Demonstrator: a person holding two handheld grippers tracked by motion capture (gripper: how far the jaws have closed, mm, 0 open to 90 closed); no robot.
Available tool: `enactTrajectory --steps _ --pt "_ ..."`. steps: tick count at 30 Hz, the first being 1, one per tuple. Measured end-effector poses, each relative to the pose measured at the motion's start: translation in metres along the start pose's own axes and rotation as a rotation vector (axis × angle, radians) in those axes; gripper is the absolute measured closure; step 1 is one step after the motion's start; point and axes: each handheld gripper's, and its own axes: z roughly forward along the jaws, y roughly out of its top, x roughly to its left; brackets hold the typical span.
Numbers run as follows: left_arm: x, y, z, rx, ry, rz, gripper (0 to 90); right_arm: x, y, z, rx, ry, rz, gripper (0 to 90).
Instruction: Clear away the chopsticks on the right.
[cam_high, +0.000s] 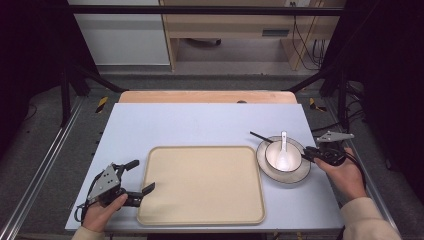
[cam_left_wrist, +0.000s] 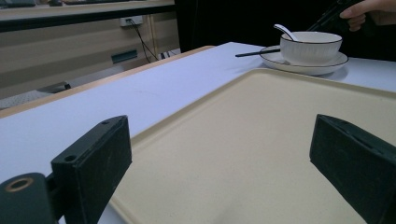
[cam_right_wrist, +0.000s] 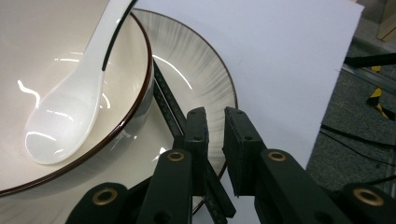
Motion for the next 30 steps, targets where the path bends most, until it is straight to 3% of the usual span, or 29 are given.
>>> enactTrajectory --steps 11,30 --pt "0.000 -0.001 0.000 0.004 -0.002 0.003 5.7 0.001 0.000 0.003 0.007 0.034 -0.007 79.7" --pt "0.000 0.000 0.000 0.007 0.000 0.002 6.0 -0.004 -0.002 0.016 0.040 0.034 -0.026 84.8"
